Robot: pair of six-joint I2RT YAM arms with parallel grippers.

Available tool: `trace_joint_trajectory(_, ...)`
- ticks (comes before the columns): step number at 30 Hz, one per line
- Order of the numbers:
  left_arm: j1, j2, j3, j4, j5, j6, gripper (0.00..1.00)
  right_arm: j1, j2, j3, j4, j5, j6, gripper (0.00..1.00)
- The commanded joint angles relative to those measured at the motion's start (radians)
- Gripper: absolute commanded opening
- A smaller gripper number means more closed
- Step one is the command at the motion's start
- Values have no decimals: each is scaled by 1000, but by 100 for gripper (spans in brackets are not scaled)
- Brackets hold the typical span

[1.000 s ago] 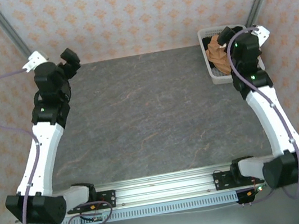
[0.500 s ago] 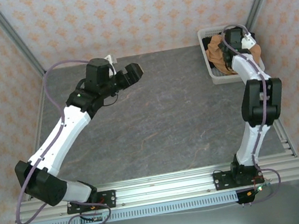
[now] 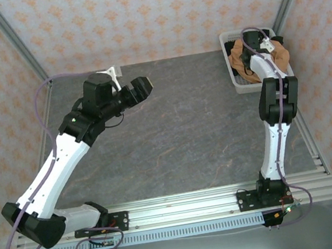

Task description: Fold and stack the t-shirts

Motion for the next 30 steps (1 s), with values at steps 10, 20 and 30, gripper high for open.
trace_joint_trajectory(10, -2, -35, -74, -70, -78, 42, 81, 129, -498, -181, 128, 178, -165, 0)
trace_joint_trajectory(20, 0, 9, -64, -111, -126, 66, 79, 245, -719, 40, 152, 9, -350, 0)
trace_joint_trajectory(30, 33, -54, -19, -250, -348, 48, 78, 678, -672, 247, 24, -11, -472, 0)
